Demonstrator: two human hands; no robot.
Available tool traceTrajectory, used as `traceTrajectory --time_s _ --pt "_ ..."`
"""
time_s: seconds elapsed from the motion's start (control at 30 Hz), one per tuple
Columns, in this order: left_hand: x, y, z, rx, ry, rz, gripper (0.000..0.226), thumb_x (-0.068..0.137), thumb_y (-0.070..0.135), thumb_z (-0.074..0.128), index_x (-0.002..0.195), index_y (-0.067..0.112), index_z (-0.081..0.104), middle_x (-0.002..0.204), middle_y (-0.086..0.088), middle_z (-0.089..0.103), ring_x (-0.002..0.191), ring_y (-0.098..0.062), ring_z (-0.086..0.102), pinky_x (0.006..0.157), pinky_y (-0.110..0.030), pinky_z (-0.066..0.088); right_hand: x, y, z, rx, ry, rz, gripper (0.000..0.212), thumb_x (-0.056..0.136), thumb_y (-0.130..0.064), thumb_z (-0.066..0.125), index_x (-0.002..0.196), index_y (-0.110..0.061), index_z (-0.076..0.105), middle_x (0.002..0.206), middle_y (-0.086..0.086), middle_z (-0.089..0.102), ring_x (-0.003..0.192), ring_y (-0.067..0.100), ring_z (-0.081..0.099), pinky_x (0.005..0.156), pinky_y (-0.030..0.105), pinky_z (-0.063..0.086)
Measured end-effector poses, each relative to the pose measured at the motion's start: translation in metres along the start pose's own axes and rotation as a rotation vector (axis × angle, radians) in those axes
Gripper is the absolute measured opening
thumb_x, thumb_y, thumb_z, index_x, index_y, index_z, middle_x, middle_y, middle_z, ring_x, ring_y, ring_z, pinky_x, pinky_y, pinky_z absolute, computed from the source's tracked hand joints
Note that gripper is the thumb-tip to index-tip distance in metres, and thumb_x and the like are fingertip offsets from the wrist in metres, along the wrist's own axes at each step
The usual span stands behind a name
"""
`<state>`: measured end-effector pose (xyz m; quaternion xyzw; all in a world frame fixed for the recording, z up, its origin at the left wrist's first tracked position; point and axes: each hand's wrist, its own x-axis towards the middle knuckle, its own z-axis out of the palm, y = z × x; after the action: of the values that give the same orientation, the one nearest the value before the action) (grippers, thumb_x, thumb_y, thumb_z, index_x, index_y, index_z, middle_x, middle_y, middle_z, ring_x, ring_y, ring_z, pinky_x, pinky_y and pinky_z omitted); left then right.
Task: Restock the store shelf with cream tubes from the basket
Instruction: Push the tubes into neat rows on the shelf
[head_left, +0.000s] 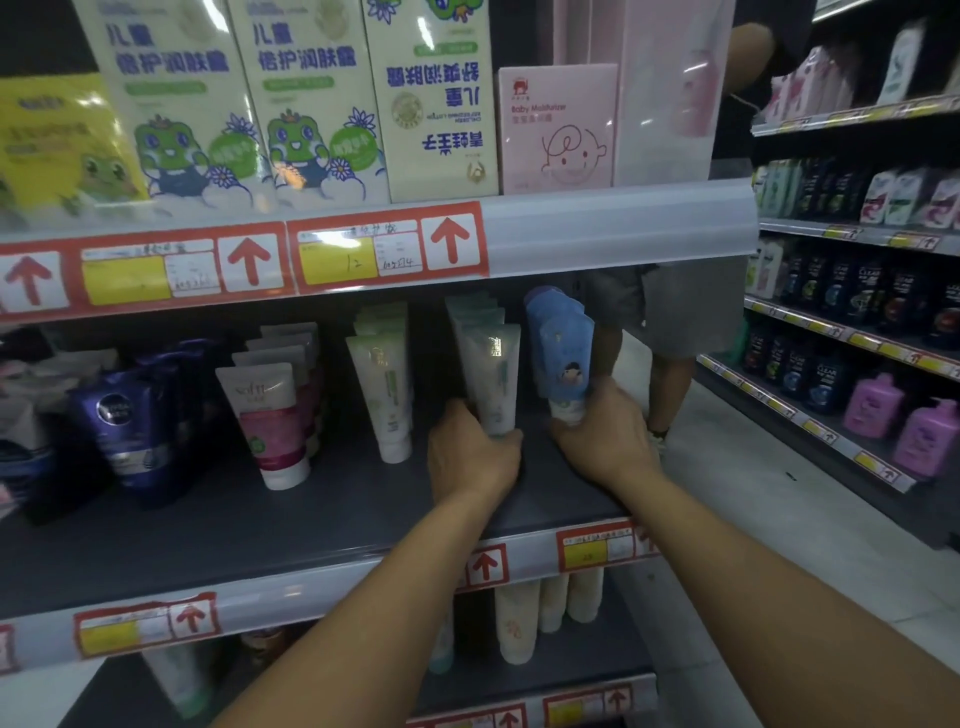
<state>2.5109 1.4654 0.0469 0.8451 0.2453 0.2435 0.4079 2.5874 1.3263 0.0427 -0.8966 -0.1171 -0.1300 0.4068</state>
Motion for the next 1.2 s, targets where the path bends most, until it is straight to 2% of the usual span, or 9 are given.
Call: traceTrajectory --time_s 0.1,0.37,0.63,0.9,1.03,1.13,1.2 --pt "0.000 0.001 0.000 0.001 0.017 -0.003 0.057 0.080 0.038 0.085 0.127 0.019 0.059 0.130 -0.005 0.069 0.121 -0.027 0.067 0.097 -0.038 0.057 0.002 0.003 0.002 -0.006 0.032 0.000 0.058 0.075 -0.040 0.083 0.120 -0.012 0.058 0.115 0.011 0.067 0.103 0.029 0.067 0.074 0.031 0.051" --pt "0.003 -0.002 0.001 -0.014 0.039 -0.017 0.052 0.080 0.031 0.085 0.123 0.019 0.057 0.131 -0.006 0.068 0.121 -0.029 0.066 0.098 -0.043 0.058 0.007 0.009 0.007 -0.025 0.061 0.005 0.055 0.080 -0.034 0.084 0.120 -0.008 0.057 0.117 0.016 0.065 0.106 0.033 0.066 0.075 0.033 0.051" --pt "0.006 -0.005 0.004 -0.001 0.049 -0.012 0.053 0.084 0.028 0.084 0.128 0.017 0.055 0.137 -0.007 0.065 0.127 -0.030 0.063 0.100 -0.044 0.058 0.007 0.009 0.007 -0.037 0.075 0.005 0.055 0.082 -0.033 0.084 0.120 -0.006 0.055 0.119 0.018 0.064 0.108 0.035 0.064 0.075 0.034 0.049" --pt "0.010 -0.007 0.007 0.030 0.053 0.012 0.056 0.087 0.031 0.083 0.132 0.017 0.053 0.140 -0.007 0.063 0.131 -0.030 0.060 0.101 -0.043 0.057 0.007 0.006 0.006 -0.052 0.088 0.014 0.056 0.082 -0.035 0.084 0.121 -0.009 0.054 0.120 0.016 0.064 0.108 0.034 0.065 0.082 0.043 0.058" --pt "0.011 -0.009 0.008 0.032 0.053 0.016 0.059 0.084 0.032 0.084 0.131 0.017 0.052 0.139 -0.006 0.062 0.129 -0.029 0.060 0.101 -0.043 0.056 0.007 0.005 0.005 -0.048 0.076 0.022 0.061 0.080 -0.037 0.086 0.122 -0.007 0.054 0.120 0.017 0.063 0.109 0.033 0.064 0.080 0.039 0.057" --pt "0.012 -0.009 0.009 0.020 0.057 0.016 0.066 0.079 0.034 0.086 0.131 0.018 0.050 0.136 -0.006 0.061 0.128 -0.029 0.060 0.102 -0.044 0.056 0.003 0.001 0.001 -0.021 0.073 0.045 0.071 0.076 -0.041 0.088 0.126 -0.008 0.049 0.123 0.016 0.056 0.111 0.033 0.061 0.086 0.046 0.058" --pt "0.010 -0.008 0.009 -0.003 0.078 0.018 0.075 0.076 0.032 0.087 0.137 0.016 0.047 0.139 -0.007 0.057 0.132 -0.030 0.056 0.107 -0.044 0.053 -0.001 -0.004 -0.003 0.014 0.103 0.049 0.071 0.079 -0.044 0.083 0.126 -0.008 0.045 0.124 0.015 0.050 0.111 0.034 0.058 0.087 0.049 0.056"
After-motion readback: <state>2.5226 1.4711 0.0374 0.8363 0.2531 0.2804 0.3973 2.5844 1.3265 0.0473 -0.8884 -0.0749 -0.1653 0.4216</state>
